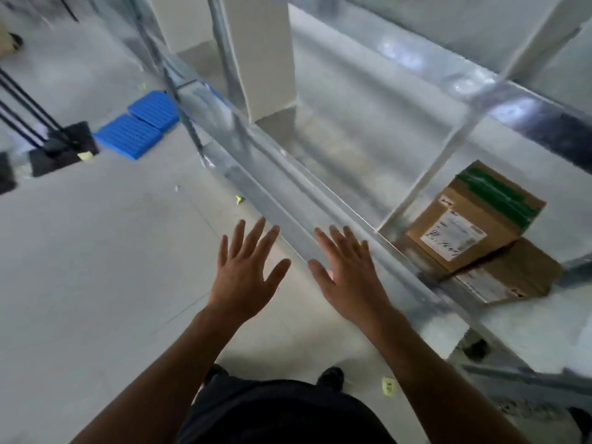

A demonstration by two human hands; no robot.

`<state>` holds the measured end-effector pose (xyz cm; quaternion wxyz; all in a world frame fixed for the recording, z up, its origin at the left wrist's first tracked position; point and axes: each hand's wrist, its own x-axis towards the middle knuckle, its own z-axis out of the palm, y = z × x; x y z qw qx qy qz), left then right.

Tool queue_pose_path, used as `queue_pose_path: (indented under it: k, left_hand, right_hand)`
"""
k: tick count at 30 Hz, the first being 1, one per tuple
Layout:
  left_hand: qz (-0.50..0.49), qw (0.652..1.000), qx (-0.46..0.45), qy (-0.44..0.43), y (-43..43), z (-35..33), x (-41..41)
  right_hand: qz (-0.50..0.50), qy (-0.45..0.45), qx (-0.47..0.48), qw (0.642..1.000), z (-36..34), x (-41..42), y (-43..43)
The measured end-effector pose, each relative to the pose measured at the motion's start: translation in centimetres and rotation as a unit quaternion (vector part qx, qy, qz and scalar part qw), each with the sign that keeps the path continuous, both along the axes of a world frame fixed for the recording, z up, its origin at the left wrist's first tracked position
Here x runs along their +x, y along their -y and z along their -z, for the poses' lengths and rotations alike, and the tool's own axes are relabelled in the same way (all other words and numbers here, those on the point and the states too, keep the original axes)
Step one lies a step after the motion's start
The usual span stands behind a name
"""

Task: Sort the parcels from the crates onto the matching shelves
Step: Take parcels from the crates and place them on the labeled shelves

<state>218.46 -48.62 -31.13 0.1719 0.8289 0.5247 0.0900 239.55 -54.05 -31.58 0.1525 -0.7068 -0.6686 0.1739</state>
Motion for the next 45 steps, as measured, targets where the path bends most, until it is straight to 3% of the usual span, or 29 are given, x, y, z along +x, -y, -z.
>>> queue_pose_path:
  k: [11,21,29,35,45]
  left_hand:
    - [-0.221,0.974,-0.04,-0.005,-3.6,2.9,-29.2]
    - [-0.425,0.902,-0.061,0.041,-4.8,4.4,-48.9]
    - [-0.466,0.88,-0.086,0.016,-14.8,6.1,-60.7]
    - [-0.472,0.878,-0.079,-0.023,-24.9,3.3,-71.8]
    - [-0.559,0.828,-0.031,-0.003,-35.2,1.3,-90.1]
  right_hand:
    - [-0.178,0.013,-0.079,0.981,1.1,-27.1,-12.5]
    - [-0.327,0.012,-0.101,0.94,1.8,-48.3,-22.3]
    - [-0.391,0.006,-0.111,0.913,4.7,-63.3,-34.6]
    - [-0.433,-0.002,-0.086,0.897,3.2,-75.7,-45.9]
    - [-0.51,0.022,-0.066,0.857,1.3,-96.9,-59.0]
